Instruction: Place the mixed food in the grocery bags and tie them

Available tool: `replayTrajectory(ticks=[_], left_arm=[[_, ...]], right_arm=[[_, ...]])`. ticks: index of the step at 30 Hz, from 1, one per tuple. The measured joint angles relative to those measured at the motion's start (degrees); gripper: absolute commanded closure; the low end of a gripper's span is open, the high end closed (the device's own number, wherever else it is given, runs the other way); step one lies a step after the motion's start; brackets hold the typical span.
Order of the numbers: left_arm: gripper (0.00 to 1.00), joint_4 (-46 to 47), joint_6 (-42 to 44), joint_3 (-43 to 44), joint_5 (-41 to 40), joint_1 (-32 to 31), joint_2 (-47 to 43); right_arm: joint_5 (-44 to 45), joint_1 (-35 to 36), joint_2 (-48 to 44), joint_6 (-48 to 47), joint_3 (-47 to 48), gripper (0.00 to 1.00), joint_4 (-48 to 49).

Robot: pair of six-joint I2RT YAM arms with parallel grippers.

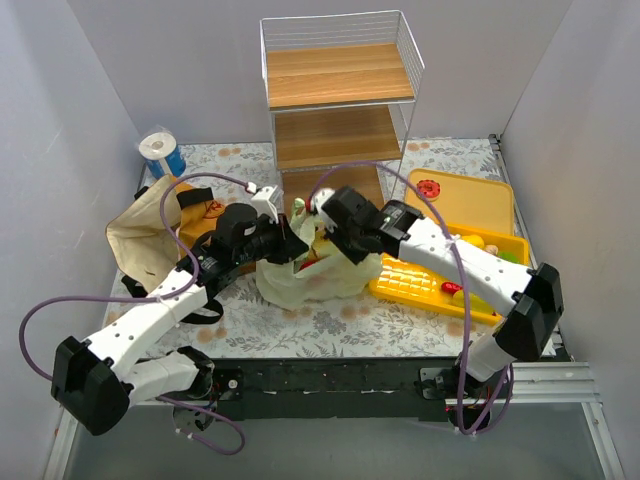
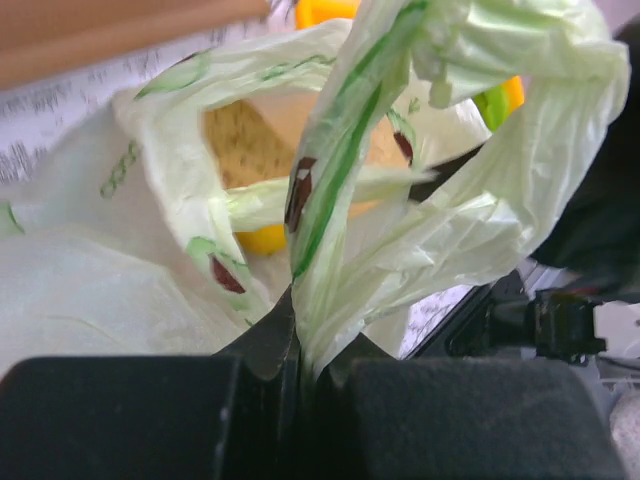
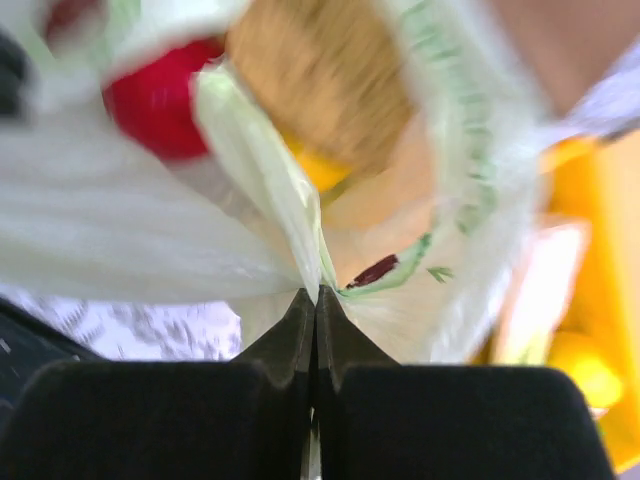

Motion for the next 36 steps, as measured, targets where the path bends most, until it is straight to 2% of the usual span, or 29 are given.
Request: replayTrajectory(ticks=[4, 9, 11, 16, 19, 24, 29, 32, 36], left_arm=[[1.00, -0.9, -0.1, 4.7, -3.4, 0.0, -2.8], [1.00, -1.6, -0.2, 9.9, -8.5, 0.0, -6.1], [1.00, -1.4, -0.2, 10.6, -10.7, 0.0, -7.7], [1.00, -1.2, -0.5, 8.5, -13.2, 0.0, -11.5], [1.00, -2.0, -1.9, 4.2, -13.2, 0.0, -11.7], [1.00, -9.8, -4.3, 0.9, -17.4, 0.0, -8.0], [1.00, -12.3, -5.0, 1.0, -18.5, 0.0, -8.3], [1.00, -11.7, -4.4, 1.9, -14.4, 0.0, -8.1], [1.00, -10.3, -2.3, 6.1, -6.4, 0.0, -5.3]], right_arm=[[6.3, -0.5, -2.4, 2.0, 16.5, 0.99, 0.5], [10.3, -1.6, -9.9, 3.6, 21.2, 0.99, 2.4], [11.1, -1.7, -13.7, 4.1, 18.9, 0.99, 5.0], [12.8, -2.6, -23.2, 8.7, 4.7, 0.99, 10.6], [12.1, -5.8, -25.3, 13.3, -5.0, 0.99, 11.6], [9.8, -12.5, -26.7, 20.9, -17.4, 0.99, 10.0], [7.6, -16.8, -31.8, 23.2, -18.1, 0.99, 11.5], [4.5, -17.1, -34.1, 21.6, -17.8, 0.99, 15.8], [-4.3, -17.2, -34.3, 19.1, -17.9, 0.99, 23.9]])
